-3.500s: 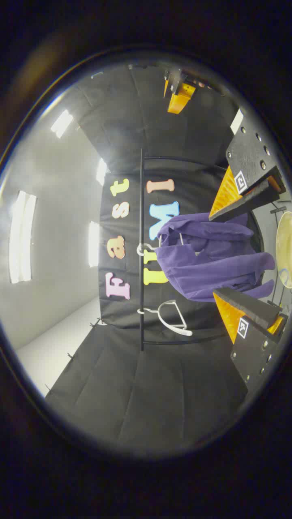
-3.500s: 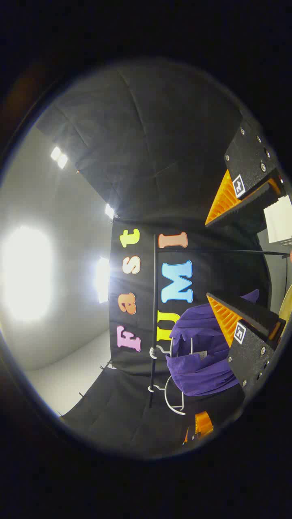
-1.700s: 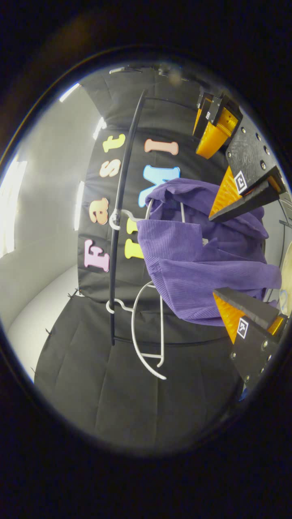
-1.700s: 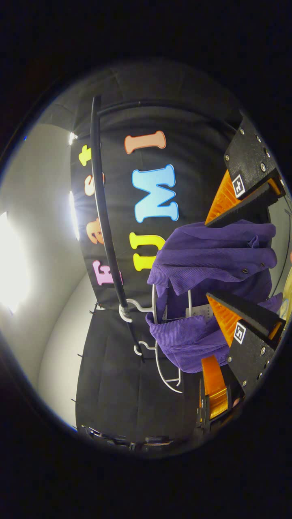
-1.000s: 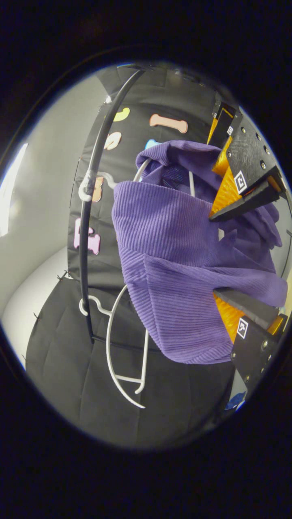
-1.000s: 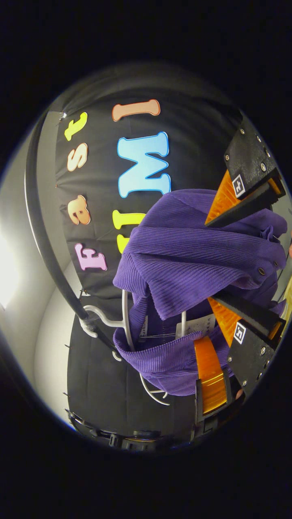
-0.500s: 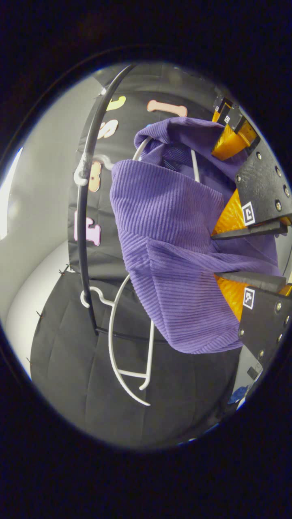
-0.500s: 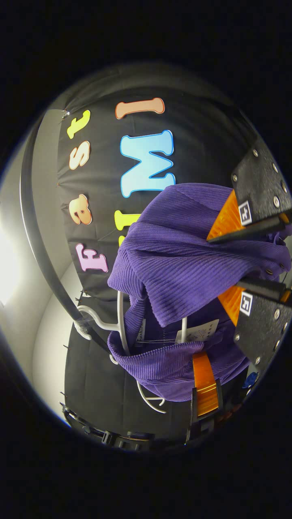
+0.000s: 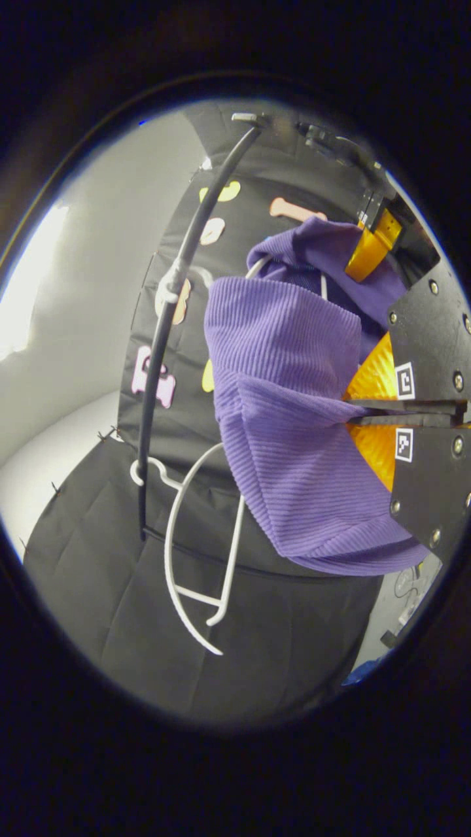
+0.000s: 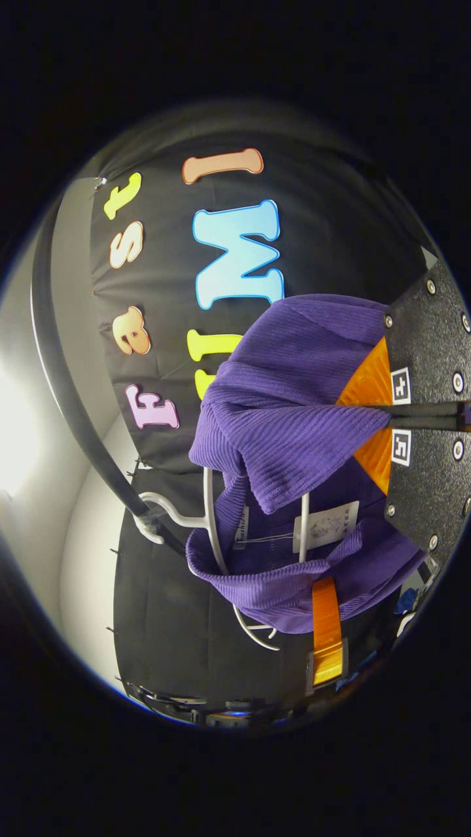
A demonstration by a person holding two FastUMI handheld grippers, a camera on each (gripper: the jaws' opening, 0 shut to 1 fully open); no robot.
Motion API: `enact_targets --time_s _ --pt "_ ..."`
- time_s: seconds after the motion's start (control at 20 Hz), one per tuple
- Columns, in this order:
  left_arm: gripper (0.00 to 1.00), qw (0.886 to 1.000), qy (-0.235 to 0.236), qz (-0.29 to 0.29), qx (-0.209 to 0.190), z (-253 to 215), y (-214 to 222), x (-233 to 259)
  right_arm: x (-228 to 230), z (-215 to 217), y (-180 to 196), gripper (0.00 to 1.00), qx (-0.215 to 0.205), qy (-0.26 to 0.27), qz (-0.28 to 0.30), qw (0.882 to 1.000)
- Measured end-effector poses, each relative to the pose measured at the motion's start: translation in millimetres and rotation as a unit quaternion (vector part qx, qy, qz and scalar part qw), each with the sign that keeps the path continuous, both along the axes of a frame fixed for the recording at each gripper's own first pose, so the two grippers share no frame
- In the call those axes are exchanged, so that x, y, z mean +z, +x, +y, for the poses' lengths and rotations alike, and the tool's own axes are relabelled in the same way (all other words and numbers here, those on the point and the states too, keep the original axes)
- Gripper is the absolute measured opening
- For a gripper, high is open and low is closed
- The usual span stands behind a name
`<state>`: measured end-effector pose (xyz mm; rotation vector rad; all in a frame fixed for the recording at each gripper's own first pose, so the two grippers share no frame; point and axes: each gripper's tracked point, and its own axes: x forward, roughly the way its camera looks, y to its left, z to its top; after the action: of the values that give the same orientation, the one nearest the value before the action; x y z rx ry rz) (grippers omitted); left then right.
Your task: Grasp the clothes on the hanger with both hands and then place them into the laundry hamper below.
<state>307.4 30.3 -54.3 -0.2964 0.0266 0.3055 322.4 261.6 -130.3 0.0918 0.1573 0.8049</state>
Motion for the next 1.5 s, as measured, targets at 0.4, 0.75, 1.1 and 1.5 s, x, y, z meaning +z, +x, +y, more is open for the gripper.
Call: enact_targets --time_s 0.4,0.75,1.1,1.5 --pt "0.05 0.996 0.053 -0.070 0.006 -5.7 -42.6 68.8 15.1 -33.6 26.5 0.00 -0.070 -0.008 -0.051 0.996" --pt "0.01 0.990 0.095 -0.097 0.046 25.1 -64.2 111.0 34.3 -65.5 72.6 0.00 -0.140 -0.005 -0.099 0.985" --pt "0.00 0.982 0.113 -0.115 0.095 79.5 -74.6 140.5 63.4 -76.5 105.1 0.00 -0.180 0.012 -0.177 0.968" --pt "0.01 0.998 -0.038 -0.038 0.014 91.9 -62.9 56.5 77.4 -76.7 121.5 0.00 -0.204 0.038 -0.169 0.964"
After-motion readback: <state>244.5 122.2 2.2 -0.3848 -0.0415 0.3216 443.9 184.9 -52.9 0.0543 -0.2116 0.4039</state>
